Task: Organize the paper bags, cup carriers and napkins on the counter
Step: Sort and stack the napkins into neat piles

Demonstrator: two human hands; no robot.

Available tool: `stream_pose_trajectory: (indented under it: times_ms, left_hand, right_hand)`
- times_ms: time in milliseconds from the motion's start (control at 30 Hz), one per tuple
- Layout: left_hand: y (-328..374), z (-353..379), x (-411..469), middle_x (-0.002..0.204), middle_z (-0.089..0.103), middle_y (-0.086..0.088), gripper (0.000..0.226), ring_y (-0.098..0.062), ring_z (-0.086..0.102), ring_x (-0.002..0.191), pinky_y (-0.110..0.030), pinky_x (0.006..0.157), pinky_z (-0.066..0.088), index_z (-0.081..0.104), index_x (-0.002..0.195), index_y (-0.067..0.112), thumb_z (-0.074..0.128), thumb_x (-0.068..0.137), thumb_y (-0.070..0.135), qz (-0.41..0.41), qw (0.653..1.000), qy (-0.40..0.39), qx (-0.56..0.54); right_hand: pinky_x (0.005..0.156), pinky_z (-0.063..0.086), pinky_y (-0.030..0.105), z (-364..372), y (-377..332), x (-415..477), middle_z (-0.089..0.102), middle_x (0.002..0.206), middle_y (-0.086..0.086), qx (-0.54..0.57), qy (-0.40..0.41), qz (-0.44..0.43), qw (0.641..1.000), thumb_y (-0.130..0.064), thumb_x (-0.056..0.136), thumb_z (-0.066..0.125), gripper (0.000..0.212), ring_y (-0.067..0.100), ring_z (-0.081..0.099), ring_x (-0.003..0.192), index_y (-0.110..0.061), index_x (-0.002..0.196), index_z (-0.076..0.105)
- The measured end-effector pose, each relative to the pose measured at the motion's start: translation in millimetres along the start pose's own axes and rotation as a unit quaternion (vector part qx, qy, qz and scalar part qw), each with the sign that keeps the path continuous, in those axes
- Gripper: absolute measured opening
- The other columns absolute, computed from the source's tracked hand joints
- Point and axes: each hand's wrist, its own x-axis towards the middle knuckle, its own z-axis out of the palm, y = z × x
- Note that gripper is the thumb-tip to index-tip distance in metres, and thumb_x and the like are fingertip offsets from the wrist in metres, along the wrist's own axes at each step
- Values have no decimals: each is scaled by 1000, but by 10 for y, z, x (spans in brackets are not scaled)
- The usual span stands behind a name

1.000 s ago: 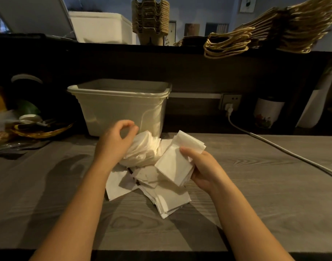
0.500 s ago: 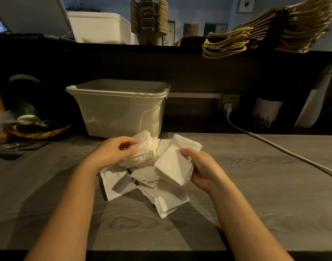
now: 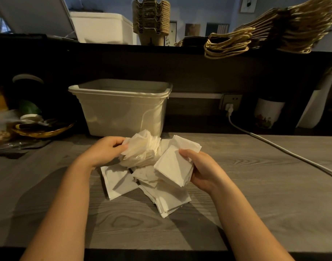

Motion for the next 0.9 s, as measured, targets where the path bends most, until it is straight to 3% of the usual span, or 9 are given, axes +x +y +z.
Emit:
stream_pose_trajectory:
  times_ms: [167, 233, 367, 433, 533, 700, 900]
  left_hand:
    - [44, 93, 51, 98, 65, 7, 26, -10, 57, 92, -24, 72, 43, 63, 116, 19, 46, 97, 19, 22, 996, 78, 24]
    - [36, 102, 53, 101, 63, 7, 27, -11, 57, 96, -29, 78, 44, 61, 119, 21, 47, 96, 20, 37, 995, 74, 52]
    - [10, 80, 58, 98, 58, 18, 30, -2, 54, 93, -17, 70, 41, 59, 115, 30, 56, 90, 14, 45, 997, 26, 55]
    - [-11, 93, 76, 99, 59, 15, 27, -5, 54, 93, -17, 68, 40, 61, 111, 31, 57, 90, 14, 47, 997, 31, 57]
    - [-12, 117, 84, 83, 61, 5, 12, -15, 54, 81, -26, 62, 37, 62, 88, 27, 53, 93, 21, 39, 993, 86, 73]
    - [1, 105, 99, 88, 65, -7, 22, -27, 58, 83, -35, 69, 42, 66, 102, 14, 49, 96, 26, 15, 981, 191, 28]
    - [13, 121, 73, 75, 57, -19, 48, -23, 49, 69, -31, 65, 32, 60, 84, -3, 43, 95, 40, 12, 996, 88, 29]
  right_hand:
    - [67, 56, 31, 8, 6, -11, 65, 94, 10, -20, -19, 5, 1000, -12, 91, 58, 12, 20, 65, 84, -11, 101, 54]
    - [64, 56, 30, 19, 8, -10, 65, 95, 10, -21, -16, 8, 1000, -12, 91, 58, 15, 20, 65, 83, -11, 105, 53]
    - [58, 57, 26, 20, 12, -9, 67, 88, 8, -15, -22, 5, 1000, -11, 92, 56, 12, 18, 66, 76, -9, 104, 54]
    - [60, 57, 27, 19, 12, -12, 66, 88, 8, -21, -25, 7, 999, -12, 92, 56, 8, 18, 66, 77, -10, 101, 55]
    - [63, 56, 28, 15, 9, -18, 66, 91, 8, -31, -27, 8, 999, -13, 92, 57, 13, 19, 65, 81, -10, 105, 55]
    - [65, 57, 27, 17, 21, -10, 66, 95, 10, -24, -38, 24, 999, -15, 94, 54, 28, 19, 65, 83, -3, 120, 50]
    - [68, 56, 27, 24, 23, 7, 66, 97, 9, -30, -43, 35, 998, -17, 95, 53, 31, 18, 65, 85, -2, 123, 50]
